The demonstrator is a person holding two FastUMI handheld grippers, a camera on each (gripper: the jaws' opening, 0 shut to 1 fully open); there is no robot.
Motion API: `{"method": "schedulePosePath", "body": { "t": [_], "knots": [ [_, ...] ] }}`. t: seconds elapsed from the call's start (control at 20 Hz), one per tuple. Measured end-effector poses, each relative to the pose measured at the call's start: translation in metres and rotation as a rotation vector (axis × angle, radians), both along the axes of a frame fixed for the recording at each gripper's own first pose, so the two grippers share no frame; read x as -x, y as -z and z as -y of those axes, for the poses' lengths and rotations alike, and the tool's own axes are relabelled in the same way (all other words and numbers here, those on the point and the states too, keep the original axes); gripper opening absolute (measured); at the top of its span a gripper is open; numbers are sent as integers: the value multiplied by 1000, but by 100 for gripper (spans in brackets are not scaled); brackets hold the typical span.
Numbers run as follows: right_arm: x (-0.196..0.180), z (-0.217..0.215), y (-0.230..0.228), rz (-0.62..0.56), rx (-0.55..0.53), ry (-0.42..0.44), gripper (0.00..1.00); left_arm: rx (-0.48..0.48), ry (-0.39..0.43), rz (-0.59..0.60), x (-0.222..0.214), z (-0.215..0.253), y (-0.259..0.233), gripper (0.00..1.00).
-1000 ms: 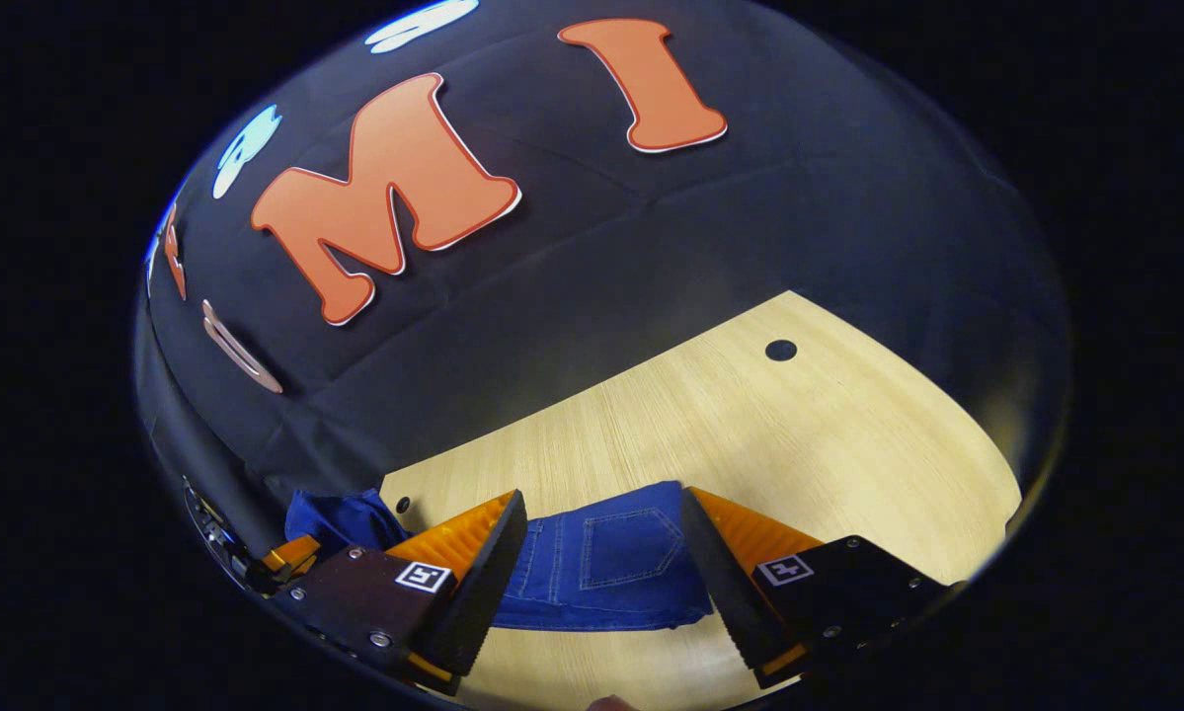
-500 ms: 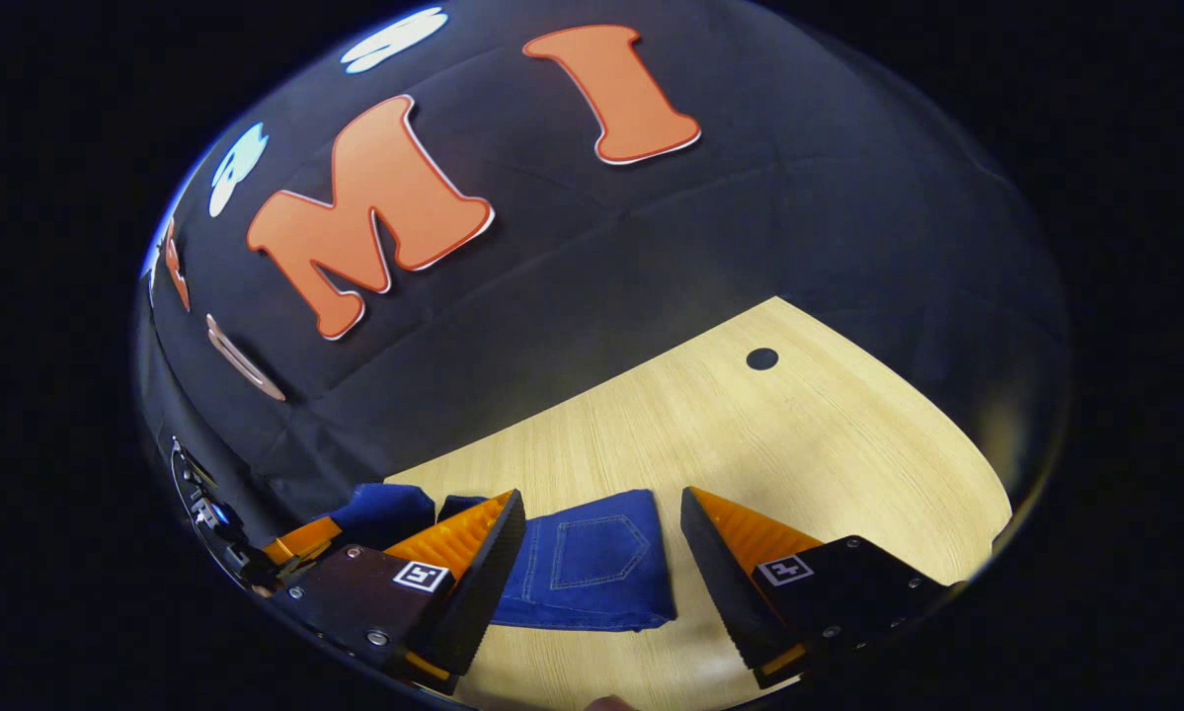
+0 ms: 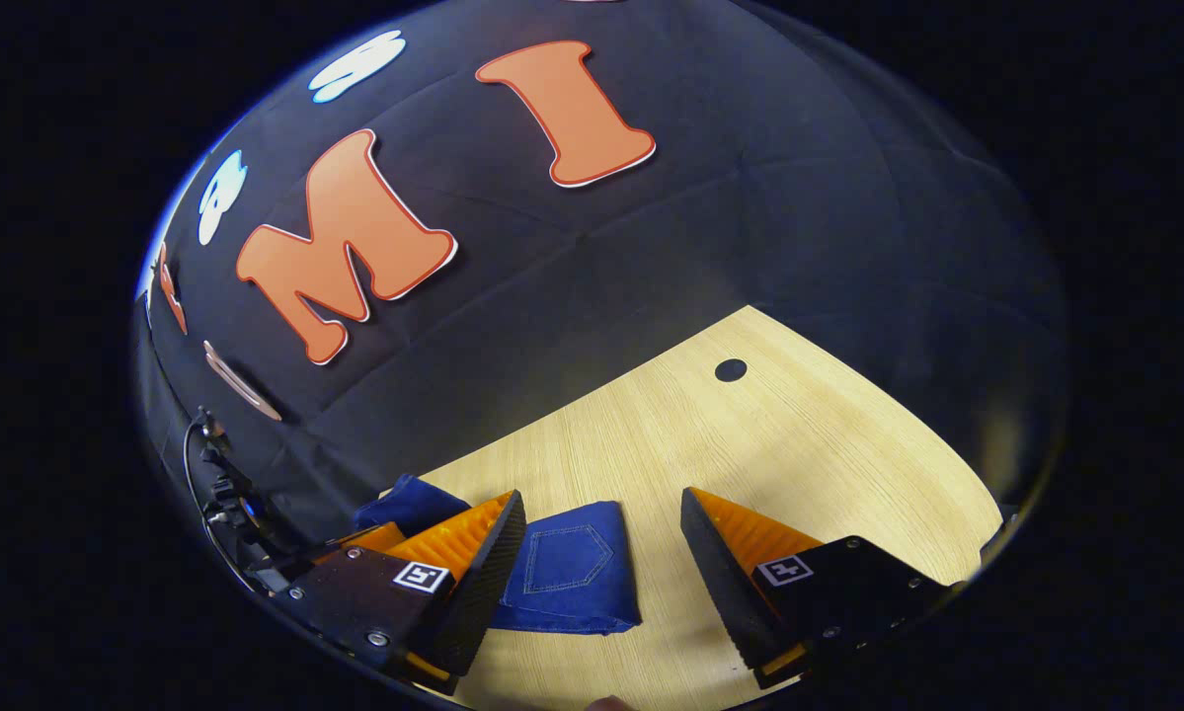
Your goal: Grasp the waist and the cuffs of the jeans and fold them to make the two legs overlap; first hold the waist and fold one-third of the jeans toward the cuffs, then hold the cuffs and fold the remaining one-third in the same direction to finish folding.
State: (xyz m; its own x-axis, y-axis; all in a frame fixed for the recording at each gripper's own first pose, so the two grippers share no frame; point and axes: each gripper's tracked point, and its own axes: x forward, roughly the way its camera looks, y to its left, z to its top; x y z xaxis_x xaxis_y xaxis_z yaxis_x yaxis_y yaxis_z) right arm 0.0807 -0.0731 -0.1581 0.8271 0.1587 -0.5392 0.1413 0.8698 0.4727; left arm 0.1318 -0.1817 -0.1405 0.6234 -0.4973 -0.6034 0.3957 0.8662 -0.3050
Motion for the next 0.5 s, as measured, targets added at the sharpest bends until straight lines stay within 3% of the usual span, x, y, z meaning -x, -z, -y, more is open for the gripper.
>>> {"method": "schedulePosePath", "body": {
  "t": [0.05, 0.15, 0.25, 0.3, 0.4, 0.5],
  "knots": [
    [0, 1, 1, 3, 0, -7, 97, 3, 33, -5, 8, 16, 1, 15],
    [1, 3, 1, 4, 4, -10, 98, 39, 81, 22, 16, 36, -11, 47],
    [0, 4, -1, 14, 6, -7, 98, 60, 110, 52, 22, 42, -20, 51],
    [-1, 4, -3, 19, 7, -3, 98, 65, 109, 66, 23, 40, -24, 59],
    [-3, 3, -7, 42, 23, -2, 97, 77, 77, 100, 20, 32, -32, 76],
    [-2, -2, -13, 66, 50, -11, 97, 79, 28, 141, 16, 12, -46, 84]
  ]
}}
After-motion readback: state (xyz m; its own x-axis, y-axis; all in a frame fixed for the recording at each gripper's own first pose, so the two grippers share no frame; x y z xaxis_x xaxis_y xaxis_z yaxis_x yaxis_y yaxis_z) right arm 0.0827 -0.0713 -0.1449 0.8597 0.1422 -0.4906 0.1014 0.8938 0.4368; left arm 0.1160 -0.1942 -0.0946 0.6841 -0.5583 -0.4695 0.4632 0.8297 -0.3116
